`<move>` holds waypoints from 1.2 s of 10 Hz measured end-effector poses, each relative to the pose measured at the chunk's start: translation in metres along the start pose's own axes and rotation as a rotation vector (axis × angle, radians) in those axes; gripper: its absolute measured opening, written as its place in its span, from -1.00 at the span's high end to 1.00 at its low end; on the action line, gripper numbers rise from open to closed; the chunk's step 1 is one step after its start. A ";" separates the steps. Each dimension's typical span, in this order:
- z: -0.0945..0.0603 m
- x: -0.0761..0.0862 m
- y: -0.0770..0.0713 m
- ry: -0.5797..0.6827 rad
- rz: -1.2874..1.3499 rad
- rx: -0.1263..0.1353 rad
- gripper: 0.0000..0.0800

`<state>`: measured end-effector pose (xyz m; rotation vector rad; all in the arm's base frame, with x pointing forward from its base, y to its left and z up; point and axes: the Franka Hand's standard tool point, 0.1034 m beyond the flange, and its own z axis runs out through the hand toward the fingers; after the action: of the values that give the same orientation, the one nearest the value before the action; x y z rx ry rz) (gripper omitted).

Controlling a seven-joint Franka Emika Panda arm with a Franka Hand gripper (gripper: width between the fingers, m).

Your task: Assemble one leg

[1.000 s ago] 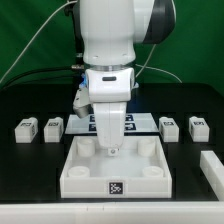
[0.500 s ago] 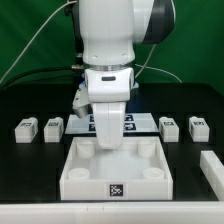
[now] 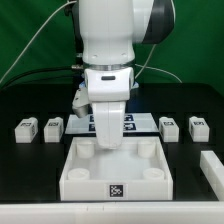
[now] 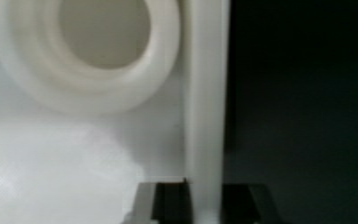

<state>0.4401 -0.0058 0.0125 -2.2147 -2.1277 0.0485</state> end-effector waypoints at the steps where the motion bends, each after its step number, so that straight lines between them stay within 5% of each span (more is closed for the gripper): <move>1: 0.000 0.002 0.002 0.002 -0.004 -0.004 0.85; 6: -0.001 0.061 0.039 0.046 -0.021 -0.059 0.85; 12: -0.001 0.065 0.047 0.045 -0.018 -0.067 0.85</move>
Offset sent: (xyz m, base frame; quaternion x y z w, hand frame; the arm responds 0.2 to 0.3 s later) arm 0.0339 0.0589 -0.0064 -0.0212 0.0195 -0.0035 0.9996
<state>0.4900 0.0575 0.0116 -2.2098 -2.1566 -0.0733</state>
